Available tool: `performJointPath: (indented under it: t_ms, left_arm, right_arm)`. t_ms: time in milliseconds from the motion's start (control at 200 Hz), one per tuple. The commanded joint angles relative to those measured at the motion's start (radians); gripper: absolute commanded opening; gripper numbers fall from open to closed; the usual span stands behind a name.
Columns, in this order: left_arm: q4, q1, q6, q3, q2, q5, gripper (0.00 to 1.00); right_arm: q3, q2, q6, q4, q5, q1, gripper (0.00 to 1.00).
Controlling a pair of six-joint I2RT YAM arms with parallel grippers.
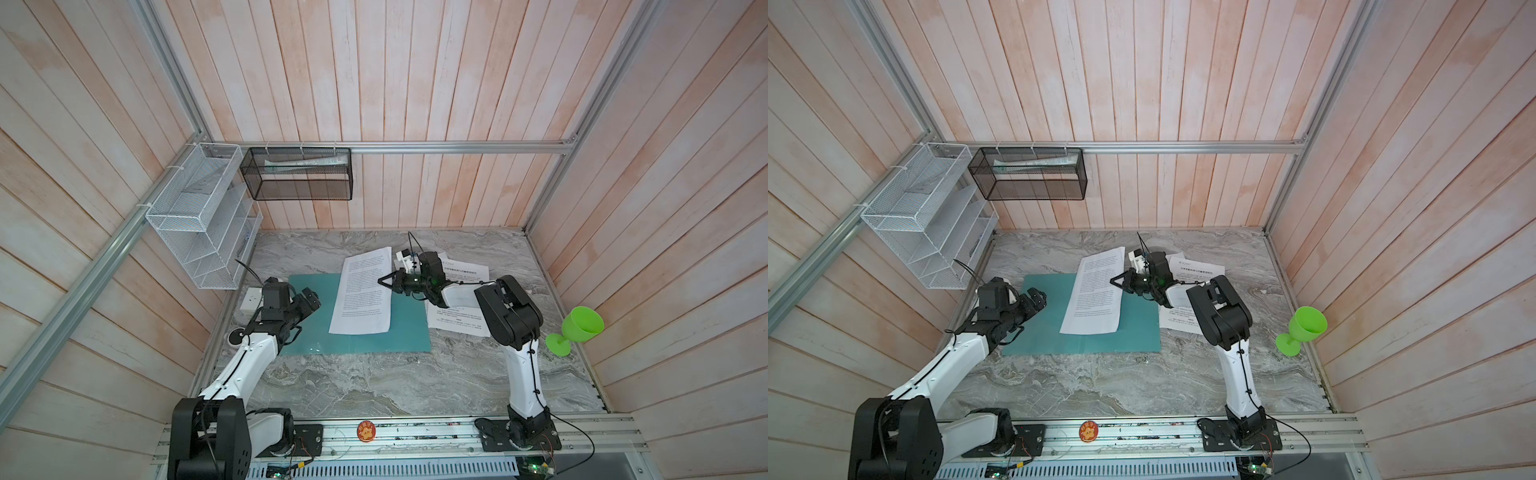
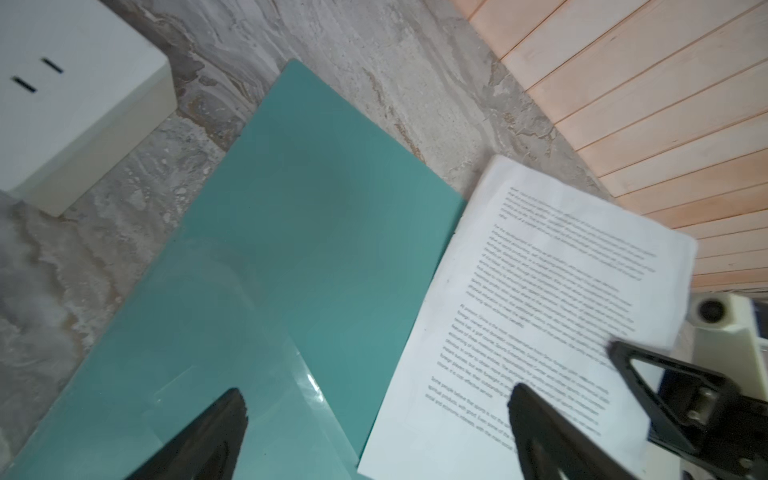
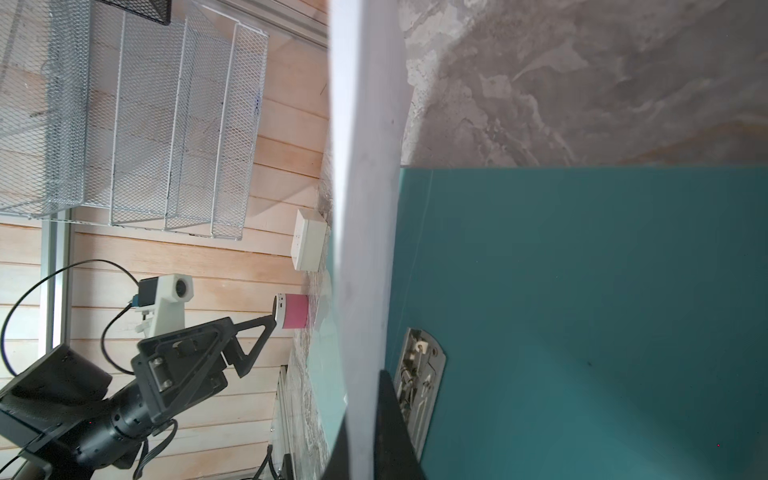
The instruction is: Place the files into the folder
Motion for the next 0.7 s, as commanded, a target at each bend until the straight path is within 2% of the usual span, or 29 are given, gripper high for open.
performJointPath:
  t_ms: [0,65,235,425,695]
  left_arm:
    - [-0.118,0.011,0.007,-0.004,0.021,-0.088,1.0]
    - [-0.125,0.023,0.014,-0.001,0.042,-0.094,1.0]
    - [-0.128,0.101,0.071,0.028,0.116,-0.023,1.0]
    - [-0.128,0.139,0.112,0.015,0.146,-0.008,1.0]
    - [-0.128,0.178,0.112,-0.007,0.176,-0.076,1.0]
  right_arm:
    - [-0.024,-0.07,-0.086,-0.055,0.029,-0.003,0.0]
    - [-0.037,-0.077,-0.093,-0.059,0.035,-0.003,0.0]
    - [-0.061,-0.08,-0.104,-0.053,0.043,-0.002,0.0]
    - [-0.081,-0.103,-0.122,-0.048,0.056,-0.006,0.0]
    - [-0.085,-0.103,-0.127,-0.043,0.042,-0.006,0.0]
